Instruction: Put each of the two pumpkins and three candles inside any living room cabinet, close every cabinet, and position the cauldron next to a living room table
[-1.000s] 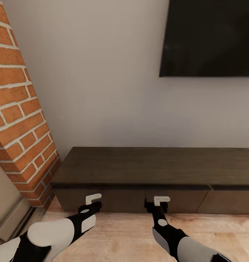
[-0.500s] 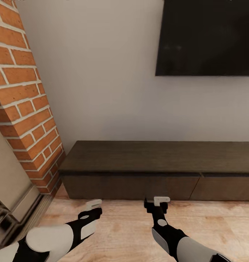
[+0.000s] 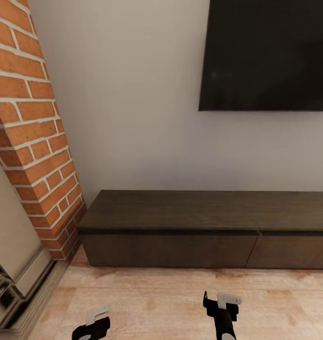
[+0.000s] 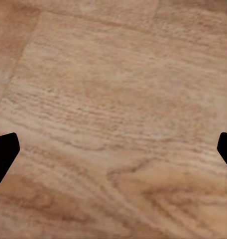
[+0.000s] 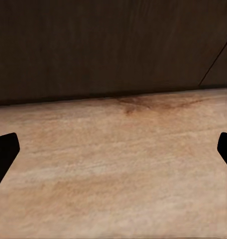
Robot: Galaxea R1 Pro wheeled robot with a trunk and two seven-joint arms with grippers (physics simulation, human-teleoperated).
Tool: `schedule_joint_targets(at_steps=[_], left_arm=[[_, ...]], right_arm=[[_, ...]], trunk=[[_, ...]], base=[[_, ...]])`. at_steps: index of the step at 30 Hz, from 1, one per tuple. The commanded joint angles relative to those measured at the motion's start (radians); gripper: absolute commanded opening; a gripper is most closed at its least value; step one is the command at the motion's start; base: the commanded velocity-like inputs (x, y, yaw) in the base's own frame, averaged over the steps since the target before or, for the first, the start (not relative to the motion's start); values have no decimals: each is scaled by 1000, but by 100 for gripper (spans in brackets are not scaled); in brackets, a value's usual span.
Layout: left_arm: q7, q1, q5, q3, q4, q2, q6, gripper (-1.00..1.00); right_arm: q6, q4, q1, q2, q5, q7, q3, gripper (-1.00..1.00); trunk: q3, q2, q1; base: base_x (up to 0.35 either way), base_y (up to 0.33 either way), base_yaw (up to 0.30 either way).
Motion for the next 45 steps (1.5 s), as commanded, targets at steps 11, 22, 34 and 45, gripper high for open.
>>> schedule_joint_targets(at_steps=[11, 22, 34, 45], left_arm=[[8, 10, 6, -8, -5, -2, -7, 100], [7, 67, 8, -6, -22, 4, -9, 100], [10, 90, 7, -8, -24, 16, -85, 100], [11, 136, 7, -8, -24, 17, -115, 100]], right_arm=[[-8, 26, 39, 2, -19, -1, 10, 100], [-75, 26, 97, 7, -19, -2, 13, 100], [-99, 26, 102, 7, -19, -3, 13, 100], [-217, 28, 138, 7, -16, -7, 13, 100]], trunk=[[34, 72, -40], [69, 149, -82], [106, 233, -128], [142, 310, -170]], base=[[0, 0, 0], [-88, 0, 0], [-214, 0, 0], [-9, 0, 0]])
